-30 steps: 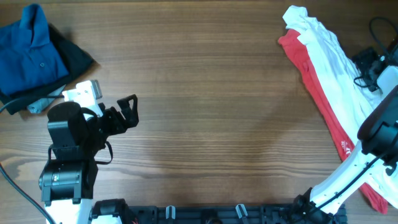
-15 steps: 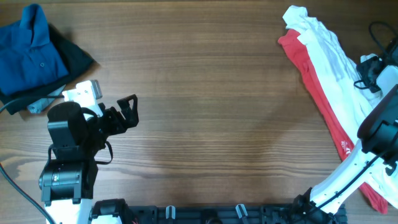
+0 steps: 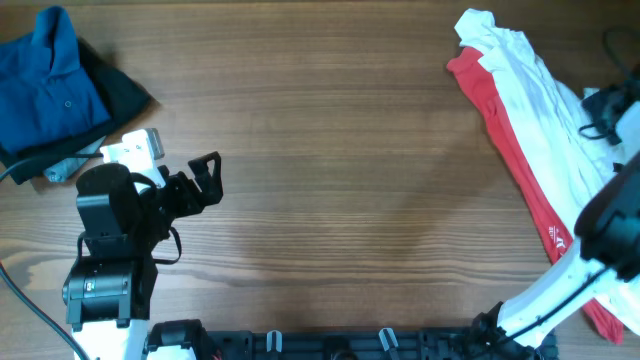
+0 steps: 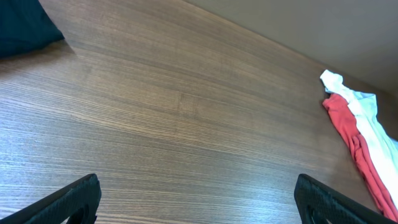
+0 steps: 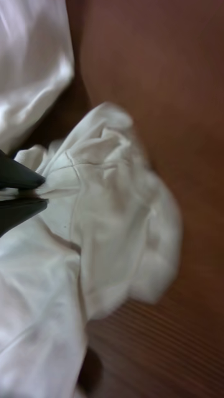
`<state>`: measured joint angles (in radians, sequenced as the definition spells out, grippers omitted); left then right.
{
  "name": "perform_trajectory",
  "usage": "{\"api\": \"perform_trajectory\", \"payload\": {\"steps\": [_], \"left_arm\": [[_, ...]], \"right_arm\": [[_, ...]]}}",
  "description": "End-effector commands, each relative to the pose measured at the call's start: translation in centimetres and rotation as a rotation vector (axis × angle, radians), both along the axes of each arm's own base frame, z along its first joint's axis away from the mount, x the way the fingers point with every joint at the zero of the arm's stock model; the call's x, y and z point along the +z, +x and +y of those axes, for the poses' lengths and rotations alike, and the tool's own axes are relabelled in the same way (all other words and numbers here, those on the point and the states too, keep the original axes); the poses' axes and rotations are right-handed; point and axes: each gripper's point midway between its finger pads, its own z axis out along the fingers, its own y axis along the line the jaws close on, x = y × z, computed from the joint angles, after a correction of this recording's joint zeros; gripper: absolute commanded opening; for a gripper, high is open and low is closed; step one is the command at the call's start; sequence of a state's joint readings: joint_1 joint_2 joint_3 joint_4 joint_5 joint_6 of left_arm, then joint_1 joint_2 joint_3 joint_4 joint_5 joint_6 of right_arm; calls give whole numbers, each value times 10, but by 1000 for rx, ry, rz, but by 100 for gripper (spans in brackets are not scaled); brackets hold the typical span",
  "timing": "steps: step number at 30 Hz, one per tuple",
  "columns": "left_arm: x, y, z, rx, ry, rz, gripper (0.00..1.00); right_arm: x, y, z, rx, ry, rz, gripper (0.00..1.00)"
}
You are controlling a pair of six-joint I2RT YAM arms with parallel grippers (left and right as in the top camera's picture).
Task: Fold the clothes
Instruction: 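Reach the right gripper to the white PUMA t-shirt and grasp it, then drag the white t-shirt with the right gripper to table center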
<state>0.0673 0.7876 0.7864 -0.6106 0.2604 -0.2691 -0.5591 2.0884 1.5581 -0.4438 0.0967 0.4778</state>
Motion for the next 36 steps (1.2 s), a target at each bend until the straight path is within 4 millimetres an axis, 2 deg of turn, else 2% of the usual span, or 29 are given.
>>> {"api": "perform_trajectory", "payload": {"steps": [1, 3, 6, 7, 8, 9, 10, 11, 13, 16, 17, 19, 20, 22, 23, 25, 27, 31, 36], "left_arm": [[9, 1, -3, -9, -13, -18, 100], [9, 1, -3, -9, -13, -18, 100], [9, 1, -3, -9, -13, -18, 100], [9, 1, -3, -9, -13, -18, 100], [9, 1, -3, -9, -13, -18, 100], [9, 1, -3, -9, -13, -18, 100], [9, 1, -3, -9, -13, -18, 100], [9, 1, -3, -9, -13, -18, 100], [9, 1, -3, -9, -12, -18, 100], [9, 1, -3, -9, -12, -18, 100], [9, 1, -3, -9, -12, -18, 100], [8, 2, -3, -9, -13, -14, 100], [7, 2, -3, -9, -13, -10, 100], [6, 3, -3, -9, -13, -5, 100], [5, 3, -3, -9, -14, -1, 100], [3, 4, -3, -9, -14, 5, 100], [1, 5, -3, -9, -14, 12, 100], [-2, 6, -3, -9, -15, 23, 100], [-4, 9, -8, -34, -33, 30, 100]], "right_arm": [[124, 7, 36, 178, -111, -173, 4], [166, 8, 73, 310, -136, -228, 4], [217, 4, 149, 551, -150, -307, 4], [226, 2, 170, 602, -144, -322, 4], [238, -5, 202, 667, -132, -337, 4], [243, -9, 222, 708, -125, -340, 4], [250, -16, 256, 781, -111, -343, 4], [252, -20, 277, 826, -101, -342, 4], [251, -31, 333, 958, -69, -333, 4], [238, -49, 411, 1108, 12, -289, 5], [233, -53, 426, 1132, 26, -277, 5], [218, -63, 472, 1229, 54, -239, 6], [211, -67, 489, 1269, 63, -222, 6], [196, -75, 514, 1342, 68, -181, 18], [190, -79, 522, 1361, 66, -160, 27], [179, -81, 525, 1357, 39, -117, 41], [173, -78, 511, 1284, -16, -74, 52], [175, -75, 460, 1029, -113, -13, 62], [175, -89, 392, 771, -139, 79, 70]]}}
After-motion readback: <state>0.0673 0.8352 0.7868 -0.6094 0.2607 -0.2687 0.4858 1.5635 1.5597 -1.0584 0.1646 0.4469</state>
